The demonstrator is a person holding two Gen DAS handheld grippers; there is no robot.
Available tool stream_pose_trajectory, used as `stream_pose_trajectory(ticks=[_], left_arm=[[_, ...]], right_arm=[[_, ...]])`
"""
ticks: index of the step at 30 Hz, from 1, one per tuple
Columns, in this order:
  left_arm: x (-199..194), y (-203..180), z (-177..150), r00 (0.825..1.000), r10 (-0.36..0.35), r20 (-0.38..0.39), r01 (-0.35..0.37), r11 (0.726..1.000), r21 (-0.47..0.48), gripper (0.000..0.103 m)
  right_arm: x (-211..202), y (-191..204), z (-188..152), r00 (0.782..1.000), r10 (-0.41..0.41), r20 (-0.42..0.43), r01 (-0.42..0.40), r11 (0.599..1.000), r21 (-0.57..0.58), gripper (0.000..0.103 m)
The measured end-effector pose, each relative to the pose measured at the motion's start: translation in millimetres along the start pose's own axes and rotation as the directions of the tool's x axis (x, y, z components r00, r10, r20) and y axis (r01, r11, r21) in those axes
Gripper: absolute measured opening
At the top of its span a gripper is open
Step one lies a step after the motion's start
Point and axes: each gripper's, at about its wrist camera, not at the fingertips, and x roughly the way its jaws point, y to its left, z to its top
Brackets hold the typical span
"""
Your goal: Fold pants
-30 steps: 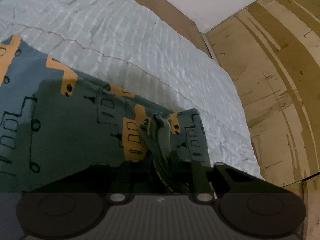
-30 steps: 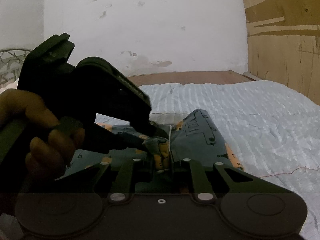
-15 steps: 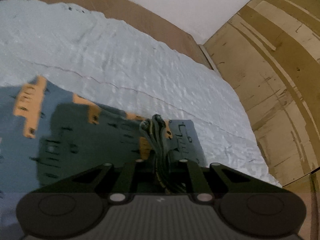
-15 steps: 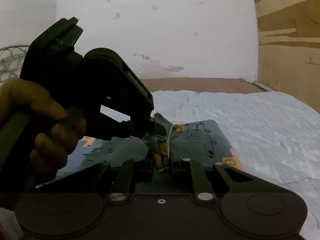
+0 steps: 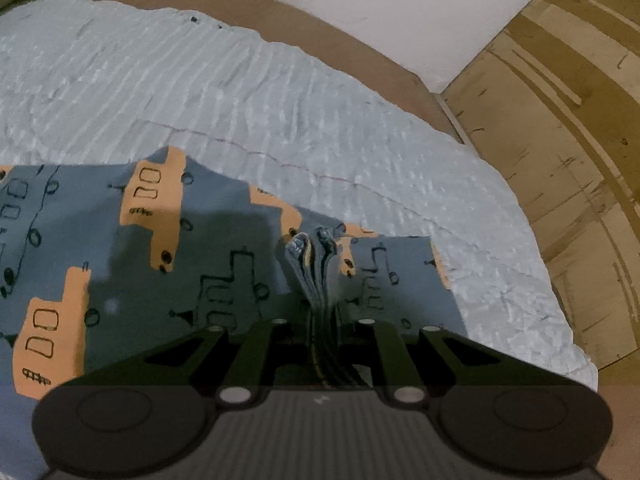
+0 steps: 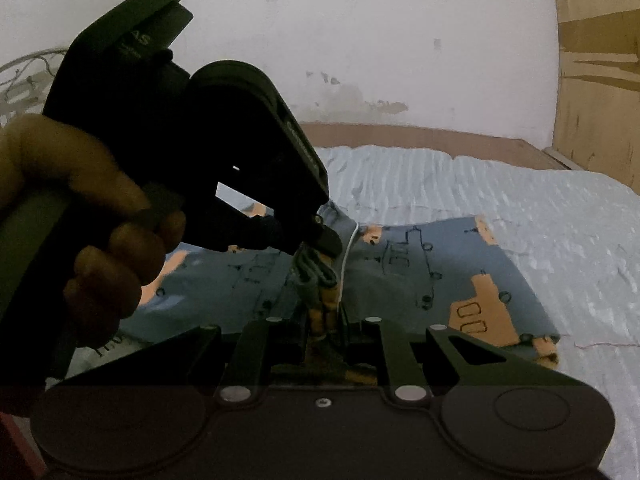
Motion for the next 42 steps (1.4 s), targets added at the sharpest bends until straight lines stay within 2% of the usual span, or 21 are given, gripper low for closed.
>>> stream_pose_trajectory(ticks=[5, 10, 15, 21, 24, 27, 29, 32, 34, 35, 37, 39, 42], left_arm=[[-10.4, 2.5, -0.4, 0.999, -0.021, 0.034, 0.021, 1.000, -0.002, 0.011], [-25.0, 8.0, 2.4, 0.999, -0.006, 0.049, 0.006, 1.000, 0.006, 0.011], [-44.1, 34.9, 1.6, 0.999, -0.006, 0.040, 0.006, 1.000, 0.021, 0.011], [-58.5, 72.4, 0.4, 0.999, 0.017, 0.042, -0.016, 1.000, -0.020, 0.011], [-52.5, 81.6, 0.2, 1.000, 0.021, 0.021, -0.021, 1.000, -0.023, 0.011], [-49.7, 89.1, -2.7, 0.999, -0.006, 0.031, 0.007, 1.000, -0.020, 0.012], [-50.3, 94.2, -4.7, 0.999, -0.022, 0.036, 0.023, 0.999, -0.025, 0.014], [-55.3, 98.9, -6.4, 0.999, -0.016, 0.046, 0.017, 0.999, -0.031, 0.034], [-60.8, 98.7, -8.2, 0.997, -0.004, 0.075, 0.006, 1.000, -0.027, 0.059], [-63.5, 98.7, -9.3, 0.995, 0.003, 0.096, 0.000, 1.000, -0.024, 0.064], [-66.8, 97.4, -11.0, 0.991, 0.024, 0.134, -0.022, 1.000, -0.018, 0.079], [-67.2, 93.3, -13.0, 0.982, 0.070, 0.175, -0.070, 0.998, -0.007, 0.089], [-59.2, 82.4, -14.3, 0.967, 0.144, 0.212, -0.155, 0.987, 0.037, 0.094]], right_arm=[[-4.7, -7.0, 6.6, 1.000, 0.001, 0.010, -0.001, 1.000, -0.003, 0.016], [-12.1, -0.8, 11.2, 0.999, 0.021, 0.034, -0.020, 1.000, -0.022, 0.016], [-13.7, 13.8, 13.9, 0.997, 0.078, 0.027, -0.077, 0.996, -0.049, 0.017], [-3.4, 36.9, 9.6, 0.988, 0.155, -0.012, -0.156, 0.984, -0.091, 0.017], [4.0, 47.1, 6.8, 0.985, 0.167, -0.047, -0.172, 0.978, -0.120, 0.027], [7.6, 46.2, 4.9, 0.981, 0.181, -0.071, -0.189, 0.973, -0.135, 0.044], [1.8, 39.0, 2.6, 0.981, 0.185, -0.066, -0.192, 0.973, -0.131, 0.070], [-6.2, 21.6, 1.6, 0.982, 0.183, -0.046, -0.187, 0.976, -0.111, 0.087], [-10.6, 8.2, -2.3, 0.986, 0.162, -0.035, -0.165, 0.982, -0.089, 0.094], [-12.0, -0.2, -2.8, 0.989, 0.146, -0.026, -0.148, 0.986, -0.071, 0.099], [-12.6, -17.5, -3.6, 0.992, 0.124, -0.016, -0.124, 0.992, -0.029, 0.101], [-13.5, -31.1, -4.6, 0.995, 0.099, -0.004, -0.099, 0.995, -0.007, 0.102], [-6.5, -46.8, -3.4, 1.000, 0.003, 0.008, -0.003, 1.000, -0.017, 0.102]])
